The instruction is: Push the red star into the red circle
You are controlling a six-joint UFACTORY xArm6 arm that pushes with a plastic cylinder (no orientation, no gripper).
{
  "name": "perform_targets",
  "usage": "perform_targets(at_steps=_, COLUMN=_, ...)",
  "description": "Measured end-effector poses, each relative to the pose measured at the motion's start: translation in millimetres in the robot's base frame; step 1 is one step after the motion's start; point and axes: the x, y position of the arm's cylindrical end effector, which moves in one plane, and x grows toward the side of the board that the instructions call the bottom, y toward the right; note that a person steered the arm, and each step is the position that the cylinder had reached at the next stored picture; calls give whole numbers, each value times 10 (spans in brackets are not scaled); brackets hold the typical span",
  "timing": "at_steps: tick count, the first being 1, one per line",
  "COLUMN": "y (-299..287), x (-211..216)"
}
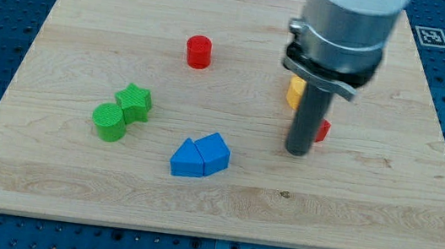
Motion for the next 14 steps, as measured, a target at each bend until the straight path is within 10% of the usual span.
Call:
perform_targets(at_steps=3, y=808, x=-157)
perform_targets(at_steps=14, y=-1326, x=-651)
